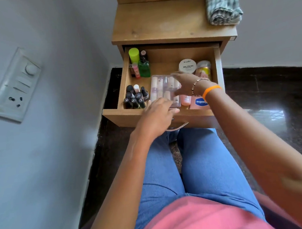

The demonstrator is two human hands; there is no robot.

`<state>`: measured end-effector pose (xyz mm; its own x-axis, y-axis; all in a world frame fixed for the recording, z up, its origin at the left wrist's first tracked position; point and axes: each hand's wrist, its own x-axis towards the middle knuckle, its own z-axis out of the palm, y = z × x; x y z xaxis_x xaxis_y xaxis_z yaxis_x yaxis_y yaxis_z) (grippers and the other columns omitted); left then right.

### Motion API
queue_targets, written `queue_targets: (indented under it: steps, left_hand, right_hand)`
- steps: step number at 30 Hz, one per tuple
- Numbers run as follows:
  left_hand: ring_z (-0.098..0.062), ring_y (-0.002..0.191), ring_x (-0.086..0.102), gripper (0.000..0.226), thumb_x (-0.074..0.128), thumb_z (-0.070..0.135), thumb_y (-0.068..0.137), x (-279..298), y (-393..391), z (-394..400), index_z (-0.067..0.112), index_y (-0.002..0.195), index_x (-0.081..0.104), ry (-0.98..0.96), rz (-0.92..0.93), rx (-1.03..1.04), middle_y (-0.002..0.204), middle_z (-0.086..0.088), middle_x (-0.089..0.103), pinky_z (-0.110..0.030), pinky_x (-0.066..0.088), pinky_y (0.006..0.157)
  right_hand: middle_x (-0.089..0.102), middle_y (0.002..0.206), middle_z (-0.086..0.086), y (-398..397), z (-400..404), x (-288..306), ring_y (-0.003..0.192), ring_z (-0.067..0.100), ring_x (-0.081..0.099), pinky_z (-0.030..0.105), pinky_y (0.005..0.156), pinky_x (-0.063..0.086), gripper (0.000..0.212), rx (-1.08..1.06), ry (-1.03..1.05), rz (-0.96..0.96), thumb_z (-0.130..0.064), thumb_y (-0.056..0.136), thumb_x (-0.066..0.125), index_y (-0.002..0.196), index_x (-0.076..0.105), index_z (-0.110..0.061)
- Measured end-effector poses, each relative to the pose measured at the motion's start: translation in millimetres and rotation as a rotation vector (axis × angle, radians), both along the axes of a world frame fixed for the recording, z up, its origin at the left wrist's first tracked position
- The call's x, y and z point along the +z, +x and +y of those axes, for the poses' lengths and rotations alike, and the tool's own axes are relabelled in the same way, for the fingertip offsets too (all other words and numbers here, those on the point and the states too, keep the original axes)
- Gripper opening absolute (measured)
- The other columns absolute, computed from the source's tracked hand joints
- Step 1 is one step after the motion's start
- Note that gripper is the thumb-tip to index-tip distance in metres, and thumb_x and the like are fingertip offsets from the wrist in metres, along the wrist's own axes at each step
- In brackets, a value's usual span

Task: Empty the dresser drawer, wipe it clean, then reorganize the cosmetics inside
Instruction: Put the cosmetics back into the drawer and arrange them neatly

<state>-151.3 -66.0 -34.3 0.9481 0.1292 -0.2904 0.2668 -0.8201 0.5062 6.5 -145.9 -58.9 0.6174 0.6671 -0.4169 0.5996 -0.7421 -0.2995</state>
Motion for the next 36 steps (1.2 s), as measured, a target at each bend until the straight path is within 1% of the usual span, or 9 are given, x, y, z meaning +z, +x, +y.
queue_targets:
  steps: [3,5,10,23,26,29,32,34,36]
  left_hand:
    - [-0.016,0.138,0.032,0.044,0.038,0.034,0.100,-3.5,-1.2,-4.9,0.017,0.140,0.043,0.045,-0.002,-0.021,0.145,0.001,0.042,-0.039,0.006,0.120]
    - [-0.014,0.140,0.029,0.044,0.036,0.035,0.100,-7.6,-3.0,-5.0,0.018,0.141,0.041,0.089,0.001,-0.036,0.146,0.001,0.042,-0.037,0.002,0.119]
    - [-0.014,0.137,0.032,0.041,0.035,0.035,0.101,-16.6,-5.7,-5.7,0.019,0.137,0.044,0.158,-0.055,-0.046,0.141,0.002,0.046,-0.034,0.002,0.118]
    - [-0.014,0.133,0.036,0.040,0.034,0.034,0.101,-19.1,-6.6,-5.9,0.019,0.136,0.045,0.174,-0.075,-0.059,0.137,0.002,0.048,-0.035,0.004,0.118]
    - [-0.014,0.133,0.036,0.040,0.034,0.034,0.101,-19.5,-6.3,-6.2,0.018,0.136,0.044,0.179,-0.070,-0.064,0.138,0.002,0.048,-0.035,0.004,0.118]
    - [-0.014,0.134,0.035,0.041,0.032,0.036,0.101,-20.4,-6.4,-5.9,0.019,0.137,0.043,0.188,-0.077,-0.068,0.139,0.003,0.047,-0.035,0.004,0.118]
    - [-0.014,0.134,0.035,0.041,0.031,0.036,0.101,-21.3,-6.3,-6.4,0.021,0.138,0.042,0.199,-0.091,-0.074,0.139,0.004,0.047,-0.036,0.005,0.118]
    - [-0.014,0.133,0.035,0.041,0.030,0.037,0.101,-20.7,-6.5,-7.4,0.022,0.138,0.042,0.205,-0.088,-0.076,0.139,0.005,0.047,-0.036,0.006,0.117]
    - [-0.014,0.133,0.034,0.041,0.030,0.037,0.102,-20.0,-6.5,-7.7,0.022,0.138,0.042,0.203,-0.090,-0.076,0.139,0.005,0.047,-0.036,0.005,0.117]
  right_hand:
    - [0.009,0.157,0.012,7.9,15.1,-13.6,0.146,0.028,0.010,0.045,0.118,0.016,0.110,0.027,-0.038,-0.030,-0.038,0.070,0.077,0.148,0.007,-0.006]
    - [0.007,0.157,0.012,11.3,17.9,-21.2,0.146,0.028,0.005,0.047,0.119,0.010,0.118,0.049,-0.091,-0.051,-0.041,0.067,0.079,0.149,0.001,-0.009]
    - [0.016,0.155,0.012,8.5,14.4,-31.0,0.145,0.029,0.014,0.042,0.117,0.007,0.111,0.074,-0.097,-0.060,-0.041,0.071,0.076,0.149,0.005,-0.009]
    - [0.011,0.157,0.011,11.8,13.3,-33.2,0.146,0.027,0.010,0.044,0.117,0.007,0.110,0.116,-0.114,-0.042,-0.037,0.072,0.076,0.149,0.004,-0.009]
    - [0.010,0.157,0.009,11.6,8.2,-31.0,0.146,0.026,0.009,0.046,0.118,0.005,0.105,0.075,-0.021,-0.059,-0.034,0.075,0.074,0.149,0.004,-0.009]
    - [0.016,0.156,0.009,12.4,-6.0,-28.0,0.144,0.027,0.017,0.043,0.118,0.011,0.091,0.020,0.050,-0.157,-0.031,0.080,0.070,0.148,0.014,-0.007]
    - [0.028,0.149,0.013,11.3,-18.3,-30.6,0.138,0.029,0.027,0.040,0.114,0.020,0.081,0.047,-0.051,-0.166,-0.029,0.075,0.073,0.140,0.032,-0.005]
    - [0.029,0.149,0.013,11.3,-19.6,-34.9,0.139,0.028,0.025,0.040,0.115,0.019,0.082,0.062,-0.081,-0.149,-0.028,0.072,0.074,0.139,0.033,-0.005]
    - [0.026,0.150,0.012,11.4,-17.7,-34.5,0.140,0.027,0.022,0.041,0.117,0.016,0.084,0.062,-0.086,-0.133,-0.027,0.073,0.074,0.141,0.030,-0.005]
